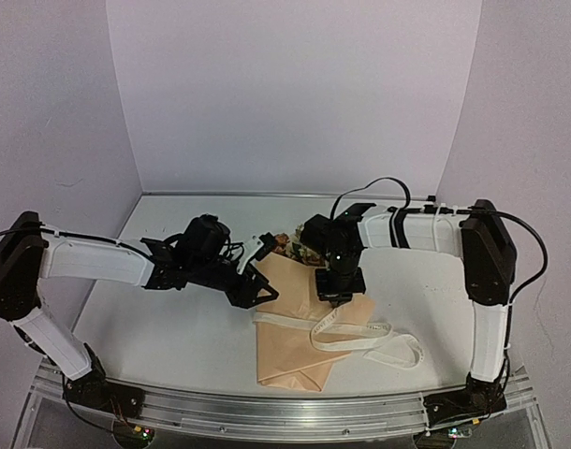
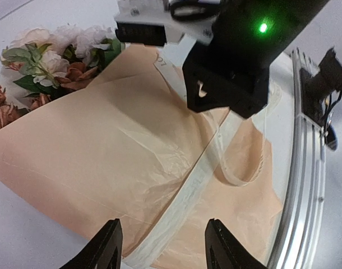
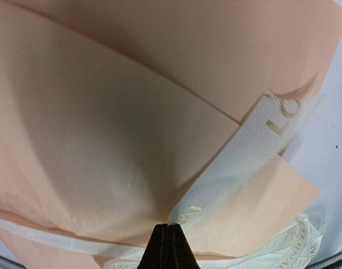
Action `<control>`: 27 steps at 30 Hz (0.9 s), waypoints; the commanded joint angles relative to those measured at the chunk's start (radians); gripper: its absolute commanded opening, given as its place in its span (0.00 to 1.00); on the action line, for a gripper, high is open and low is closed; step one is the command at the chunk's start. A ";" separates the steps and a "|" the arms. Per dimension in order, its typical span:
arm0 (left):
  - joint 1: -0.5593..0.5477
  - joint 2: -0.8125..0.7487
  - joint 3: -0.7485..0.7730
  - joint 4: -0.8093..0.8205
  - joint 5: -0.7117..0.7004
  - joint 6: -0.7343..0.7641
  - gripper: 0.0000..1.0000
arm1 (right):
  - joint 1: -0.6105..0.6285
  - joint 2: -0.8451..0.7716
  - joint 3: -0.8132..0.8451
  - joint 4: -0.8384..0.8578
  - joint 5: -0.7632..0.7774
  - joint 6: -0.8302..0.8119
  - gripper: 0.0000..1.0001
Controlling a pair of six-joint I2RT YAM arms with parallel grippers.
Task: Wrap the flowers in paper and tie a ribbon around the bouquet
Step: Pick up the right side of the ribbon from the folded bouquet.
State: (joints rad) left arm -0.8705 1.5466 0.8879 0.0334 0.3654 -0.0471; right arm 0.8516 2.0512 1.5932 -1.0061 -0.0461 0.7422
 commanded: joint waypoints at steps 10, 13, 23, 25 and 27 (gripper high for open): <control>-0.085 0.163 0.163 -0.172 -0.048 0.431 0.51 | -0.046 -0.420 -0.240 0.227 -0.358 -0.233 0.00; -0.097 0.207 0.183 -0.201 -0.060 0.467 0.50 | -0.055 -0.467 -0.279 0.254 -0.433 -0.256 0.00; -0.134 0.293 0.229 -0.226 -0.172 0.520 0.44 | -0.080 -0.539 -0.382 0.328 -0.520 -0.220 0.00; -0.135 0.299 0.231 -0.217 -0.193 0.521 0.40 | -0.082 -0.547 -0.395 0.337 -0.524 -0.214 0.00; -0.136 0.306 0.236 -0.215 -0.209 0.521 0.33 | -0.085 -0.555 -0.407 0.343 -0.524 -0.208 0.00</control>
State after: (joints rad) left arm -1.0018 1.8397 1.0788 -0.1918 0.2208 0.4505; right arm 0.7739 1.5486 1.2029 -0.7063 -0.5445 0.5235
